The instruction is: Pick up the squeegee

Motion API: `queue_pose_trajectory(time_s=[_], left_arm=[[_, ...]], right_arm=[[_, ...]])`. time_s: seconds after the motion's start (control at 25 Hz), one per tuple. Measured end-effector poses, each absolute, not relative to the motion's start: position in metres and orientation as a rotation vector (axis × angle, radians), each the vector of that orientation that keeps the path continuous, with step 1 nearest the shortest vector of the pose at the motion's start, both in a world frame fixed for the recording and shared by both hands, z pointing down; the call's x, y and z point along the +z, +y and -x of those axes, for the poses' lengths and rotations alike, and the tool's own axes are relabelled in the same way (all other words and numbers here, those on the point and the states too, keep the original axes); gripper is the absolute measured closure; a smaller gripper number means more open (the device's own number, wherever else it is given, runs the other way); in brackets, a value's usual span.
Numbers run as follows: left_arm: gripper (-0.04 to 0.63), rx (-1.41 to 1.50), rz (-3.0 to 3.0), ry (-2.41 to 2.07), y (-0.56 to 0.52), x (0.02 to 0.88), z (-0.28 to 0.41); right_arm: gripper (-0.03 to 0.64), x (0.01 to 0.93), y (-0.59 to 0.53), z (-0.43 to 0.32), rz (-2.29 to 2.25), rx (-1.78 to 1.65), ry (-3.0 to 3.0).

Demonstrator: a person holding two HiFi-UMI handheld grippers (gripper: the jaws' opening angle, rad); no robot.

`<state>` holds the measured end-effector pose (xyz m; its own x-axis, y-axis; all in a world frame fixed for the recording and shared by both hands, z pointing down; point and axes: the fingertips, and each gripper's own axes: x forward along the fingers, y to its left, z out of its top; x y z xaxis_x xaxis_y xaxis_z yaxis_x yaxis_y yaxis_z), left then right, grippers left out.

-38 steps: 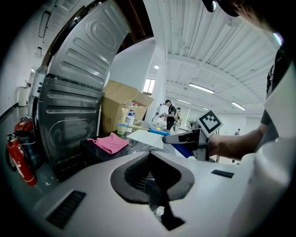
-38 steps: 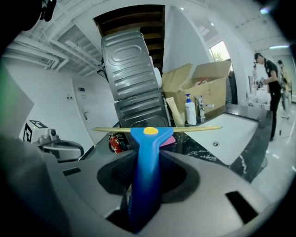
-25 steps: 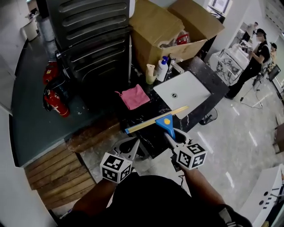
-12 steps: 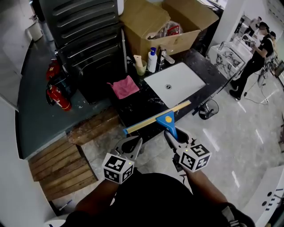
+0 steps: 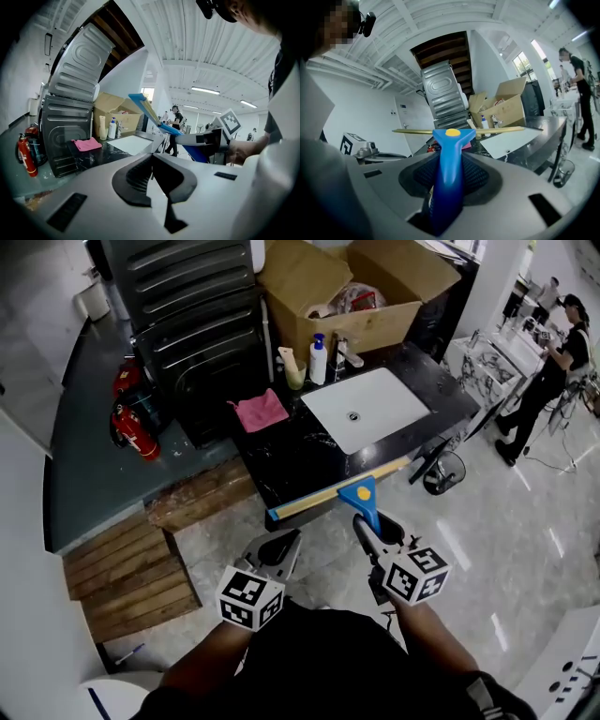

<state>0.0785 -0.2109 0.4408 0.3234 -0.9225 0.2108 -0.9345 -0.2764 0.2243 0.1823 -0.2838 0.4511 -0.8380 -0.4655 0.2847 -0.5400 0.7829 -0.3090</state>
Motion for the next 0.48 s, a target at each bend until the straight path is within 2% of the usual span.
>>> queue_pose_trajectory(time_s=[0.48], left_arm=[[0.578,0.029,-2.119,-1.883,-0.151,0.444,-0.072]], right_arm=[[0.476,0.466,-0.248,-0.213,-0.702,0.653,-2.807]])
